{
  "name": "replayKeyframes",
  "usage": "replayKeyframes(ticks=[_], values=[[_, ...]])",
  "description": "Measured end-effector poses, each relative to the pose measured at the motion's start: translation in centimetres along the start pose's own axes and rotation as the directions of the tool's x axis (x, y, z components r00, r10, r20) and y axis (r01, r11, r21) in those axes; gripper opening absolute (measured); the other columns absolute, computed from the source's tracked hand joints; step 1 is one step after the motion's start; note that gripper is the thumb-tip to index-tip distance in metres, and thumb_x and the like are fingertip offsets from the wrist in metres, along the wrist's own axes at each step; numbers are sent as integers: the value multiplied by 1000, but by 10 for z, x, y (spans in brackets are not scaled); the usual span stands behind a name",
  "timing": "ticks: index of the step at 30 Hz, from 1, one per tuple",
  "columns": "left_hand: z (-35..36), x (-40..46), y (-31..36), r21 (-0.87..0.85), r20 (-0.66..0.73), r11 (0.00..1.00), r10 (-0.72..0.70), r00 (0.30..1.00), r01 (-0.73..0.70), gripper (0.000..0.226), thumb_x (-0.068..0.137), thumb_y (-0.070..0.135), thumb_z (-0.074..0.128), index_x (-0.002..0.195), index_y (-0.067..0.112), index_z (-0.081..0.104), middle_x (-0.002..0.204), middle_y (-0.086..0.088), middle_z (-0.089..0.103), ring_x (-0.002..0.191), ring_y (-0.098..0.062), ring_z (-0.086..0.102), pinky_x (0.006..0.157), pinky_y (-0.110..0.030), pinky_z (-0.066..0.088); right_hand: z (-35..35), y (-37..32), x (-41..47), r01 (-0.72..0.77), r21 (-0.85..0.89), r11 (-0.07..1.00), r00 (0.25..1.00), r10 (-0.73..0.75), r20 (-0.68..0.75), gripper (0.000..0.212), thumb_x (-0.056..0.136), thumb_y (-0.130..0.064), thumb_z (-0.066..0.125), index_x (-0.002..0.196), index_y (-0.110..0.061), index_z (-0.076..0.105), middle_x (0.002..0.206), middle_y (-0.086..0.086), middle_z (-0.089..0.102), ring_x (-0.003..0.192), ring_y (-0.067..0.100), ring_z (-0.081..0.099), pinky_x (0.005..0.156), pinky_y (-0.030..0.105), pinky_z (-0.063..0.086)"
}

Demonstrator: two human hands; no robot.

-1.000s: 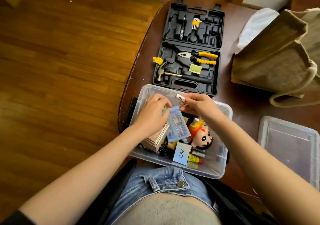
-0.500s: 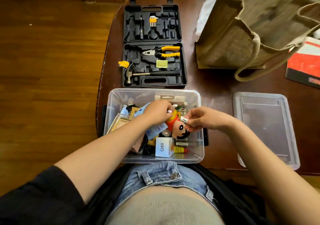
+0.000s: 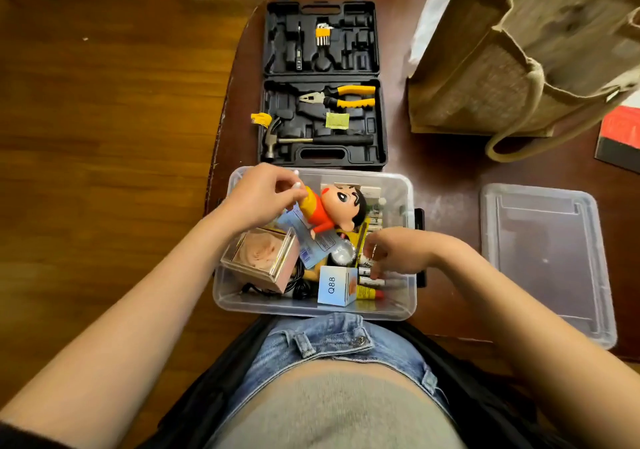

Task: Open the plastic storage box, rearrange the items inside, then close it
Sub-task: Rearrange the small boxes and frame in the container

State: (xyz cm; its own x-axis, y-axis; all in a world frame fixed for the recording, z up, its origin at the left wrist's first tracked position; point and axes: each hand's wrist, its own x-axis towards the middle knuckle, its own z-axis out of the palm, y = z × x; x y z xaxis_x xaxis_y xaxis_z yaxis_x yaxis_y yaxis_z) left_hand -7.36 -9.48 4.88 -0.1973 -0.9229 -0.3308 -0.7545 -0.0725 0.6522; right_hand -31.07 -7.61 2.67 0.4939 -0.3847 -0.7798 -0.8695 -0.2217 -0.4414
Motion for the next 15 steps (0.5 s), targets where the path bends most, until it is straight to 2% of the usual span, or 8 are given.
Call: replayKeyframes(ticks=[2,4,5,7,9,12,14,15], values=[[-6,-5,-11,29,-100,999,-37,994,40,12,87,22,65,78,17,70,86,2,71,79,-11,62,69,-26,40,3,-5,9,-54,-98,994,998,55,2,5,88,-12,57,85,-11,54,80,0,57,73,17,44,56,24,35],[-5,-9,-20,50,-143,996,-63,988,71,10,87,22,65,83,16,72,94,-2,71,86,-15,61,71,-29,42,7,-7,18,-101,-145,984,995,102,2,22,86,-7,49,100,5,61,102,21,64,74,20,41,59,28,33],[-2,-9,-23,62,-149,995,-75,986,85,11,87,23,65,84,15,72,92,-2,71,85,-16,61,71,-30,44,8,-8,20,-125,-164,979,992,127,3,27,86,-5,47,106,9,60,109,25,63,74,20,39,57,29,31],[4,-11,-27,72,-189,990,-109,976,124,9,86,24,66,84,17,71,88,-1,68,82,-17,60,70,-32,47,12,-8,26,-142,-229,963,989,148,11,28,86,-3,46,107,8,61,107,24,64,74,21,40,57,29,33],[9,-11,-26,82,-263,984,-132,956,158,2,85,22,67,86,23,68,91,1,60,85,-16,56,71,-32,46,15,-8,31,-149,-300,942,986,165,27,25,88,-2,46,105,3,63,92,16,61,74,22,44,61,30,38],[20,-12,-13,180,-366,970,-89,927,164,16,85,13,63,96,24,64,96,6,46,91,-13,47,71,-27,38,18,-7,38,-153,-362,920,985,174,25,22,87,1,47,104,-1,62,87,7,54,77,24,48,63,30,41],[27,-15,4,207,-389,977,33,921,53,18,85,9,61,97,21,64,95,8,45,90,-10,44,72,-26,37,19,-7,41,-162,-392,905,983,184,17,20,86,3,47,99,-4,61,83,5,52,78,23,50,64,30,43],[31,-17,13,196,-351,980,107,930,-39,15,86,10,61,96,21,64,93,8,47,89,-10,46,72,-26,38,20,-6,43,-168,-412,896,982,190,14,17,85,3,47,92,-5,60,79,3,51,78,23,50,64,30,43]])
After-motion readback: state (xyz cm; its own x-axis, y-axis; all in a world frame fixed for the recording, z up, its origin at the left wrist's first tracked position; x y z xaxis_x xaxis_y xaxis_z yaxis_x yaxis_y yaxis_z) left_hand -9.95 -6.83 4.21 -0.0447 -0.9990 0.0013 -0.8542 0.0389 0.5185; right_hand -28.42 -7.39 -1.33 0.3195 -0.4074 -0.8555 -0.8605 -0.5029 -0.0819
